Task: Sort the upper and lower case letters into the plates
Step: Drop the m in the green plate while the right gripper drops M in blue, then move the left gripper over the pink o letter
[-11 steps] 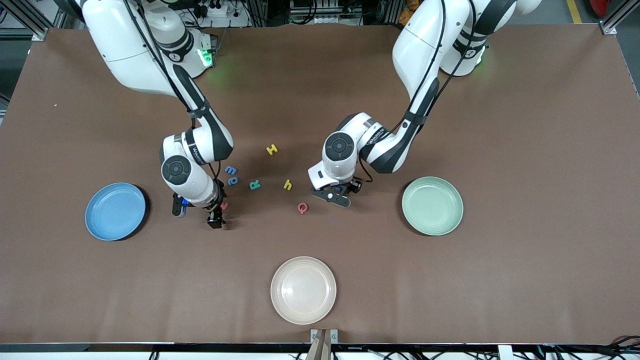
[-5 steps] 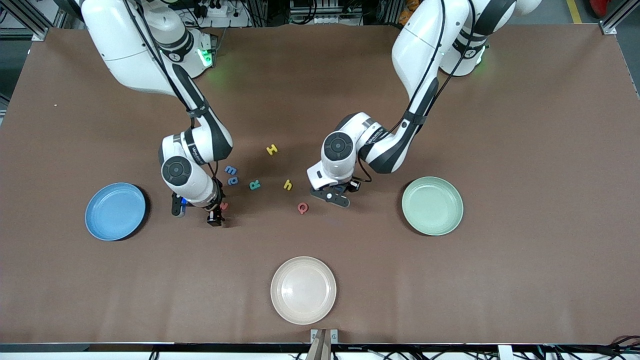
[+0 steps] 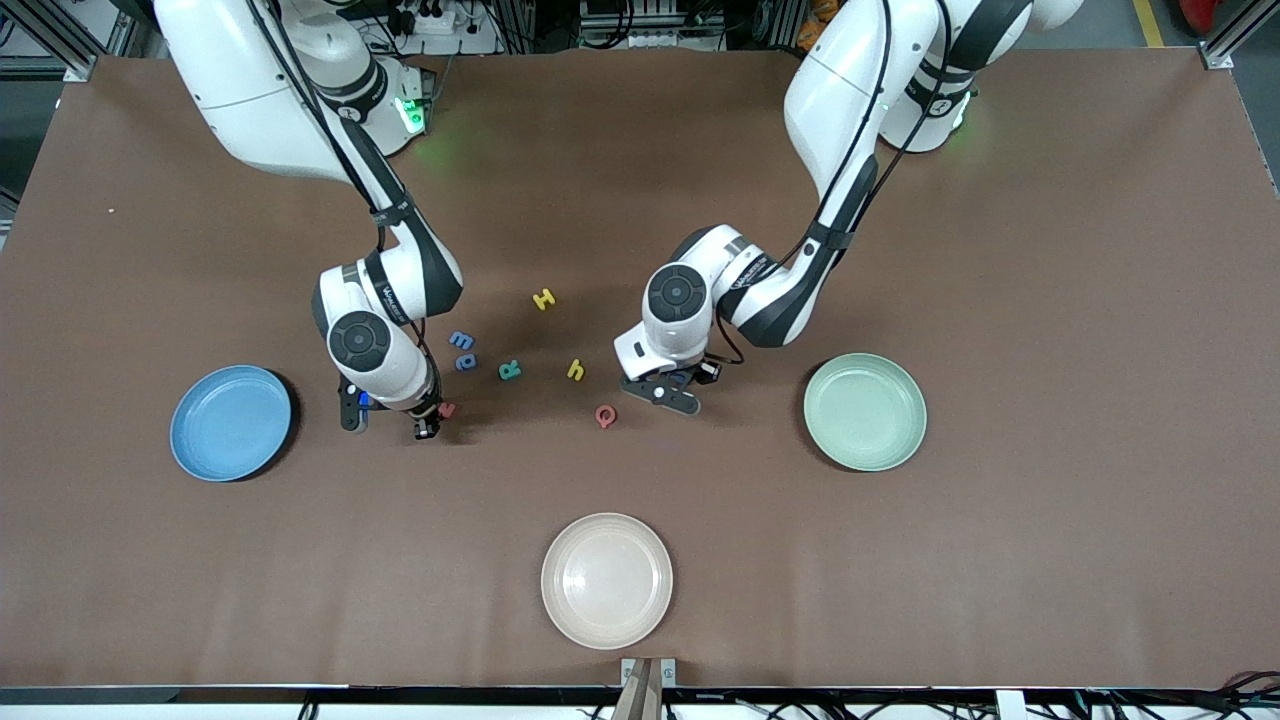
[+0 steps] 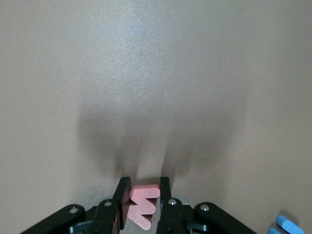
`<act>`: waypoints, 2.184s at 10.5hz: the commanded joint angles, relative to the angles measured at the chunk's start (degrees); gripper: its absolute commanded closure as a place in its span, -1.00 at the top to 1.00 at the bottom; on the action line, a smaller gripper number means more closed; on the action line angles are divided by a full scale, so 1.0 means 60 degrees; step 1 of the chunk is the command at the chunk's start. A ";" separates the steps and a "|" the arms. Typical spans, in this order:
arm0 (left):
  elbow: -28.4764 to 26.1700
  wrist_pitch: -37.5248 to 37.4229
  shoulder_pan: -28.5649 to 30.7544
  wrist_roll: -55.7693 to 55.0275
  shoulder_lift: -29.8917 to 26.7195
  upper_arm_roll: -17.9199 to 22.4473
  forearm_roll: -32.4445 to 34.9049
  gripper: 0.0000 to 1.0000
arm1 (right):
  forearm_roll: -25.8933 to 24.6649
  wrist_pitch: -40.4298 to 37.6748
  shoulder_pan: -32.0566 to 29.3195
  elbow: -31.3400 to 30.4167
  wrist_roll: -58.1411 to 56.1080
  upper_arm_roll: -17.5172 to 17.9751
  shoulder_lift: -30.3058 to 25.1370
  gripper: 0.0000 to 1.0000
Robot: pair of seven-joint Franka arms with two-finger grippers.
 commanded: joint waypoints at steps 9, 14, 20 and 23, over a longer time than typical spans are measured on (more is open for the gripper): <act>0.0277 -0.3451 0.2655 0.6000 -0.1222 0.0257 0.1328 -1.00 | -0.0182 -0.3085 -0.1352 0.1544 -0.3229 -0.0635 -0.0691 -1.00; 0.0057 -0.2688 0.2818 0.5827 -0.0973 0.0228 0.1138 1.00 | -0.0401 -0.3736 -0.2219 0.1914 -0.6394 -0.1629 -0.0634 -1.00; 0.0189 -0.1828 0.2264 0.2743 -0.0885 -0.0020 -0.0326 1.00 | -0.1192 -0.3750 -0.2733 0.1899 -0.7133 -0.1661 -0.0516 0.72; 0.0364 -0.0800 0.1268 -0.0213 -0.0885 -0.0021 -0.0357 1.00 | -0.1105 -0.3867 -0.2572 0.1913 -0.6869 -0.1617 -0.0531 1.00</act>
